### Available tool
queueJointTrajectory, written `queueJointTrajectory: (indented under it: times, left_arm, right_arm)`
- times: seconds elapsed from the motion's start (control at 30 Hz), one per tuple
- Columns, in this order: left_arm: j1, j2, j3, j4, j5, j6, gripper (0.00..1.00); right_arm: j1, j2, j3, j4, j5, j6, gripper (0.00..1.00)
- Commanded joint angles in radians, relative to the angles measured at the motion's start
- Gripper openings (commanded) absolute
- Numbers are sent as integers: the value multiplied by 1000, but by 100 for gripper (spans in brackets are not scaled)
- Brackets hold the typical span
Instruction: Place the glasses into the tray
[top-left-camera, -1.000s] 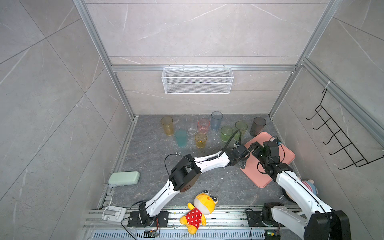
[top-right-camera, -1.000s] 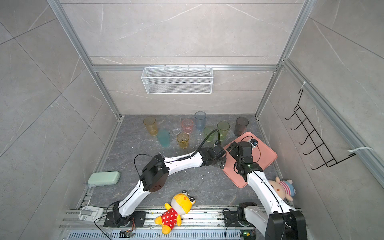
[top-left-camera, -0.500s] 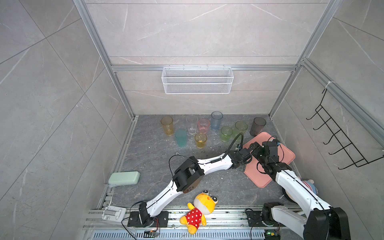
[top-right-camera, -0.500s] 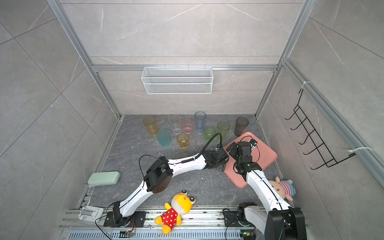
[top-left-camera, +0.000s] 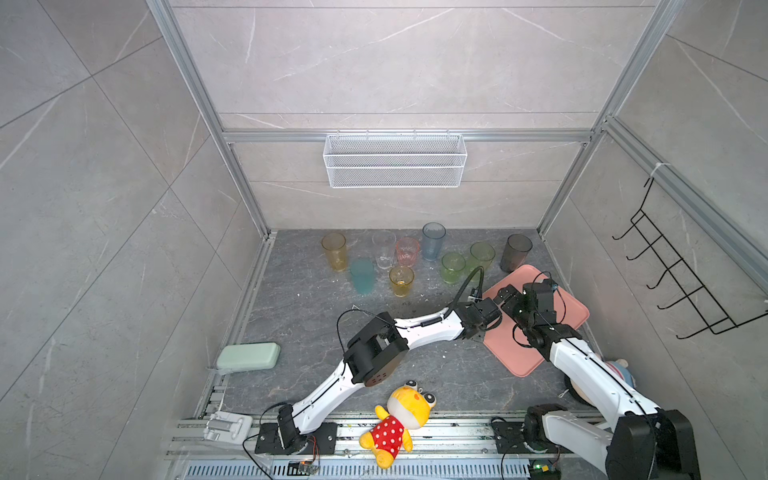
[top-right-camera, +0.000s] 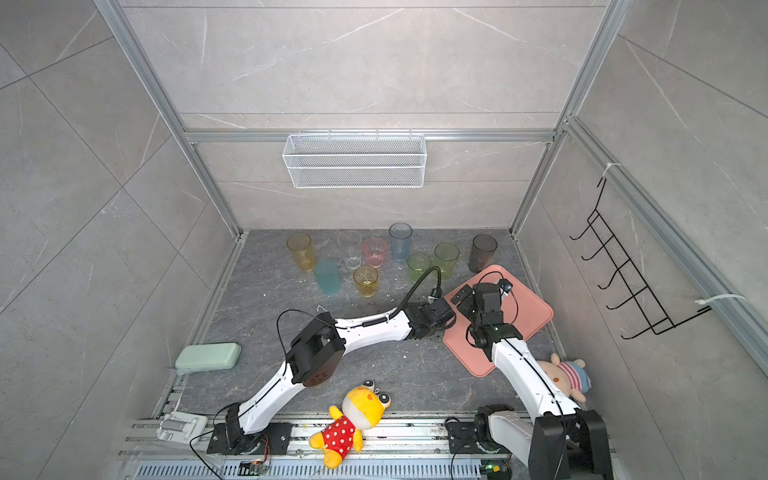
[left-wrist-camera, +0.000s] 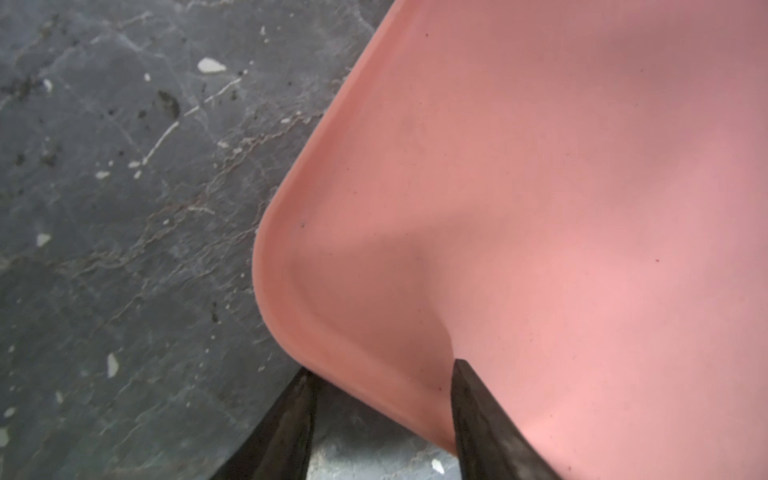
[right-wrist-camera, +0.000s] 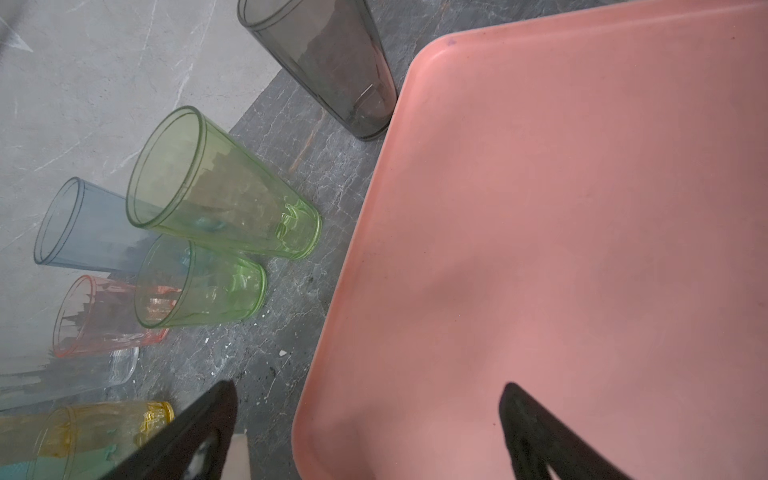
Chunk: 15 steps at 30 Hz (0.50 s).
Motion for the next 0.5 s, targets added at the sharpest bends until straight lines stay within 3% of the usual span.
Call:
queueJointTrajectory:
  times: [0.0, 0.47]
  left_arm:
    - [8, -43, -52, -85, -17, -13, 45]
    - [74, -208, -322, 45, 3, -39, 23]
  right_arm:
    - [-2, 11, 17, 4, -13, 6, 99]
    - [-1, 49, 38, -8, -39, -9, 99]
